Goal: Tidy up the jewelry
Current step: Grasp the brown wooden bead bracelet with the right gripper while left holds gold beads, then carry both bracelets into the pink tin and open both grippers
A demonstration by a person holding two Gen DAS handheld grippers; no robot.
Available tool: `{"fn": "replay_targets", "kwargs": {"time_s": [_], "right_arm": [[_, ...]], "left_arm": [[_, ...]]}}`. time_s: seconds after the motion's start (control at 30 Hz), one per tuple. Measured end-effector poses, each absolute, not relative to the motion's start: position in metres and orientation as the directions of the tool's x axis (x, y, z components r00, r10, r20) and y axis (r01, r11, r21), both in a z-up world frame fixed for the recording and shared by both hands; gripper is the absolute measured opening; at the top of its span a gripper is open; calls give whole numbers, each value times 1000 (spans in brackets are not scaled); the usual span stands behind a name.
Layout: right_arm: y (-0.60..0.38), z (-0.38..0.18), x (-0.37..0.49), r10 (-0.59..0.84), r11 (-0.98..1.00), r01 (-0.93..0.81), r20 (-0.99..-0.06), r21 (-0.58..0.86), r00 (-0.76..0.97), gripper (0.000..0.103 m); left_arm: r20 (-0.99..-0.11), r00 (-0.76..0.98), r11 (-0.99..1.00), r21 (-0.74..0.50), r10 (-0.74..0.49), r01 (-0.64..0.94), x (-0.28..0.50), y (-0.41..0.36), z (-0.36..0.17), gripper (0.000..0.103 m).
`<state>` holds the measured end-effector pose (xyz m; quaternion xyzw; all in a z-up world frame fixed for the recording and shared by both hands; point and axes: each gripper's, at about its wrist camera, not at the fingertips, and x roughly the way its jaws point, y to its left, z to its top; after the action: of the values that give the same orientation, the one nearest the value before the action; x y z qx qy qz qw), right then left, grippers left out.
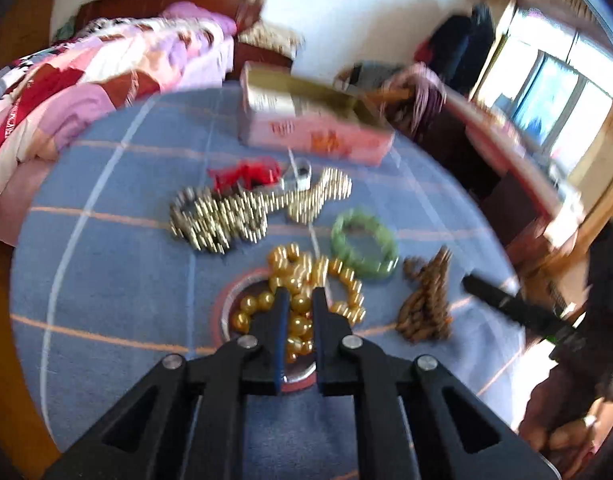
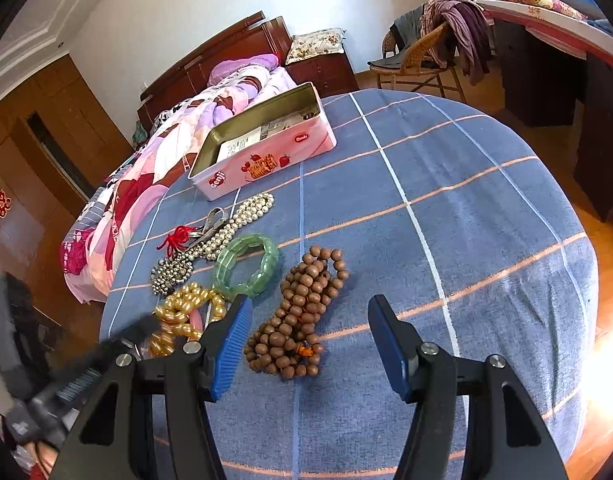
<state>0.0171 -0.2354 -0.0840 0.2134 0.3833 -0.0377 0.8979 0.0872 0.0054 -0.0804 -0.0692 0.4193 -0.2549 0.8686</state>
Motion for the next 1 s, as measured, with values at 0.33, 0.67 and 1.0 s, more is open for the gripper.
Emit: {"fn": "replay_targets", "kwargs": {"time_s": [0.33,0.67,1.0], "right_arm": [[-225,-90,23,98,921,216,-729,325,678,61],[-207,-105,56,38,958,202,-786,204,617,22],[-233,-51,52,88,939,158,-662,304,745,20]], "left_arm": [[-603,612,859,-343,-511,380,82,24,-42,11],[-523,658,840,-353,-542,412,81,22,-11,11],[-519,671,848,-348,-529,399,100,24,-9,11]]}}
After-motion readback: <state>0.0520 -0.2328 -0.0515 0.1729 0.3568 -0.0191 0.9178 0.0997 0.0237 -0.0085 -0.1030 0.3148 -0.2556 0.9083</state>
